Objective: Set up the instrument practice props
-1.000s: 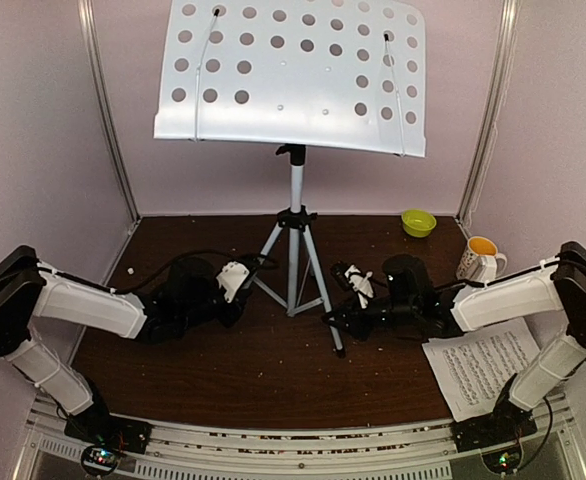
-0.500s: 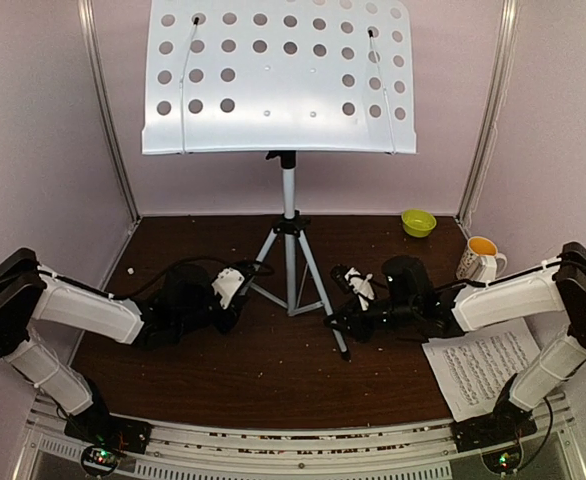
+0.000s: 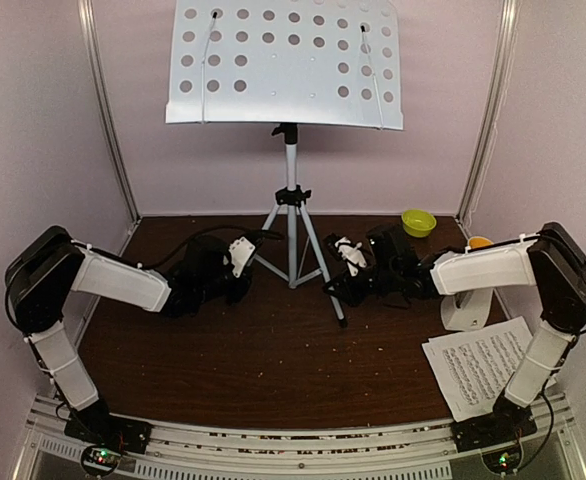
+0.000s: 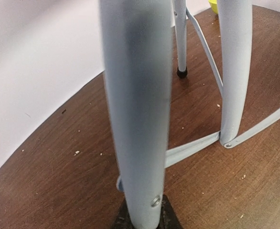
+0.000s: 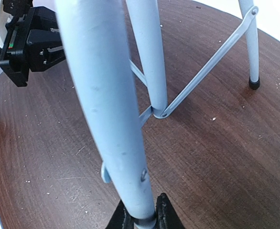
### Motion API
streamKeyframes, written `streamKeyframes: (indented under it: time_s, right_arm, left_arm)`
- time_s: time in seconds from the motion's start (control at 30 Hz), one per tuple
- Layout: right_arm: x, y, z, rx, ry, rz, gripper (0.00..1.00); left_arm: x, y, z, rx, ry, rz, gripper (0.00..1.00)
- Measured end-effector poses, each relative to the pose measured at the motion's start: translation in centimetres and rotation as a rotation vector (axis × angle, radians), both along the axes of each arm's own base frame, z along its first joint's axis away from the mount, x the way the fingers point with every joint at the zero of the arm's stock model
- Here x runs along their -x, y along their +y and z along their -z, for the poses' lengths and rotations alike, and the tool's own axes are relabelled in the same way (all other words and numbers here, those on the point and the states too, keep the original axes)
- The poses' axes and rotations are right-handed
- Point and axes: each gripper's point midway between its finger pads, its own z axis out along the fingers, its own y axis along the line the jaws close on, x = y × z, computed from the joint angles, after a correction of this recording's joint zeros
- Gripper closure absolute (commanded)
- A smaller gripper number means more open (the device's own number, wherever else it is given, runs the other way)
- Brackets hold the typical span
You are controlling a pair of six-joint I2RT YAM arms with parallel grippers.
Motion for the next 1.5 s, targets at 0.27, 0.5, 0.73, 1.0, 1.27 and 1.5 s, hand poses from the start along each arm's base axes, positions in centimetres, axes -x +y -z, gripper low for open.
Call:
streamKeyframes:
  time_s: [0.27, 0.5, 0.73, 1.0, 1.27, 1.5]
  right_arm:
    - [0.5, -0.6, 0.5, 0.023, -0.003, -0.015, 1.0]
    - [2.3, -1.5, 0.7, -0.012, -0.012, -0.029, 1.0]
    - [4.6, -2.8, 1.2, -0.03, -0.001, -0.04, 1.0]
    - [5.8, -3.5, 1.5, -0.047, 0.01, -0.04, 1.0]
    - [3.8, -1.4, 1.1, -0.08, 0.055, -0.009, 1.0]
    - [0.0, 0.1, 0.9, -0.042, 0.069, 0.047, 1.0]
  left_arm:
    - [0.9, 0.0, 0.3, 0.011, 0.02, 0.046, 1.0]
    - [3.3, 0.2, 0.4, 0.021, 0.041, 0.108, 1.0]
    - [5.3, 1.1, 0.9, 0.01, 0.063, 0.146, 1.0]
    - [6.4, 1.2, 1.2, 0.01, 0.08, 0.18, 1.0]
    - [3.2, 0.9, 1.1, -0.004, 0.125, 0.136, 1.0]
    - [-0.6, 1.0, 0.9, -0.047, 0.141, 0.066, 1.0]
